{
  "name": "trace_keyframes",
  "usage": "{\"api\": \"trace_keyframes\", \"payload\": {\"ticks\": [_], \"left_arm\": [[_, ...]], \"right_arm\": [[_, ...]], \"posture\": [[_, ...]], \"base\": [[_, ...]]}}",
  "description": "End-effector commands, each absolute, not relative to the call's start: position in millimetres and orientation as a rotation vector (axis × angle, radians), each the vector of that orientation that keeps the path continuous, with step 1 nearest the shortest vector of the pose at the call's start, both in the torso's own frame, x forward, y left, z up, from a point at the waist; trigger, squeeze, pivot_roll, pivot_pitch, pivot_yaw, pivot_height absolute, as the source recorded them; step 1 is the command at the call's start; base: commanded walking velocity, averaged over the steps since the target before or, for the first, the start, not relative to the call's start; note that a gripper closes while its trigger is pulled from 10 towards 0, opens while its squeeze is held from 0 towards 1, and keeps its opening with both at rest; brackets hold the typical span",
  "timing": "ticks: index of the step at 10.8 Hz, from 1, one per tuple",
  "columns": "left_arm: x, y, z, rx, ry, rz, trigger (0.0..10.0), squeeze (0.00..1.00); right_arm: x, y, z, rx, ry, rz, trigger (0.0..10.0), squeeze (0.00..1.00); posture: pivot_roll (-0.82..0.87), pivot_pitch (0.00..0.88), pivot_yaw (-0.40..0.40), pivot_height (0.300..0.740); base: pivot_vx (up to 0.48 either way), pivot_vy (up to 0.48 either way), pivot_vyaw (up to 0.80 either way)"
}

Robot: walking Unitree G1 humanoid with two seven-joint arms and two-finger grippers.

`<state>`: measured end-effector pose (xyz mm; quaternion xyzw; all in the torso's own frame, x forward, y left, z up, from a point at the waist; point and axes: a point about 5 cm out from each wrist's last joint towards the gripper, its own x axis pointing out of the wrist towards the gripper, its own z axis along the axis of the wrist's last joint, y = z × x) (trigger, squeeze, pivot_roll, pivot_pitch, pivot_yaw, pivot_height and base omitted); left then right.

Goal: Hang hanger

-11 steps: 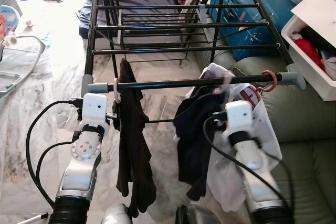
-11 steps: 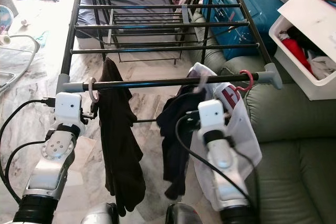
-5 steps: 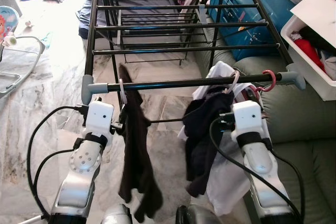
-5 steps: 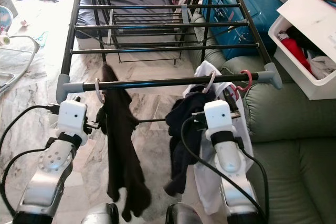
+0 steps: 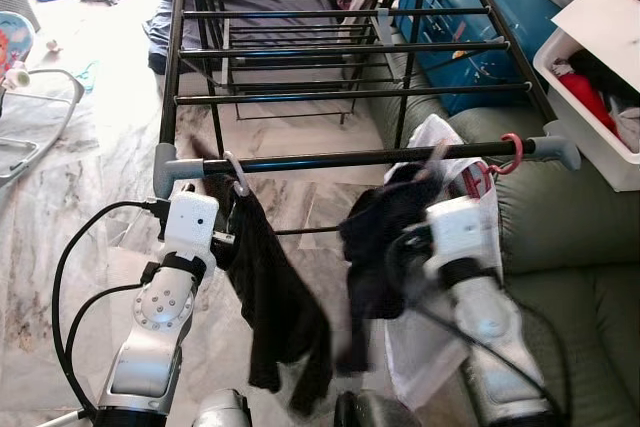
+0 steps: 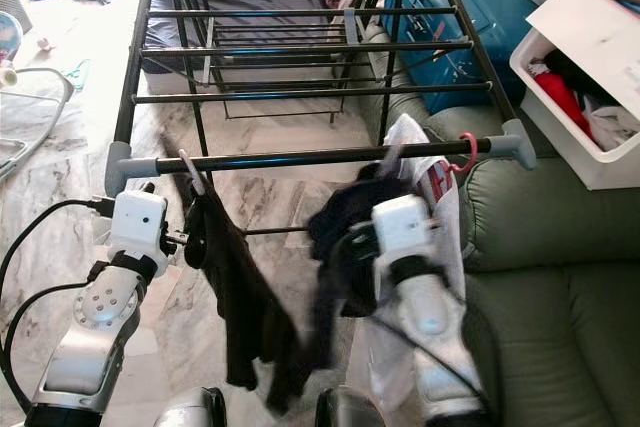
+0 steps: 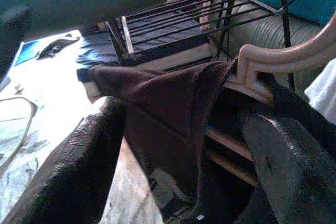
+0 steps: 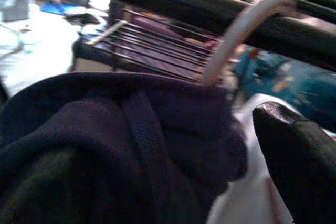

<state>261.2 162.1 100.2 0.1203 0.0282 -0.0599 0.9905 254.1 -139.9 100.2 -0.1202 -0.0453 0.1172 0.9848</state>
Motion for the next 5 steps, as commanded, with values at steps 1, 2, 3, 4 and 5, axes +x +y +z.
{"api": "trace_keyframes", "payload": {"ticks": [1,2,3,4,5], "left_arm": [[262.6,157.8,104.6,0.242,0.041,-0.126,10.0,0.0],[262.5,157.3,104.4,0.241,0.041,-0.127,10.0,0.0],[262.5,156.5,104.3,0.239,0.041,-0.128,10.0,0.0],[262.5,156.2,104.2,0.238,0.042,-0.127,10.0,0.0],[262.9,155.6,104.2,0.238,0.041,-0.127,10.0,0.0]], "right_arm": [[250.3,-129.8,110.5,-0.227,-0.145,0.309,10.0,0.0],[249.4,-127.6,110.3,-0.225,-0.144,0.331,10.0,0.0],[248.8,-125.6,109.0,-0.212,-0.136,0.359,10.0,0.0],[248.9,-125.4,108.6,-0.208,-0.132,0.367,10.0,0.0],[249.6,-124.7,107.9,-0.211,-0.127,0.373,10.0,0.0]], "posture": [[-0.06,0.085,-0.041,0.74],[-0.06,0.086,-0.042,0.74],[-0.06,0.086,-0.043,0.74],[-0.06,0.087,-0.043,0.74],[-0.06,0.087,-0.045,0.74]], "base": [[-0.304,0.0,0.0],[-0.304,0.0,0.0],[-0.266,0.0,0.0],[-0.27,0.0,0.0],[0.0,0.0,0.0]]}}
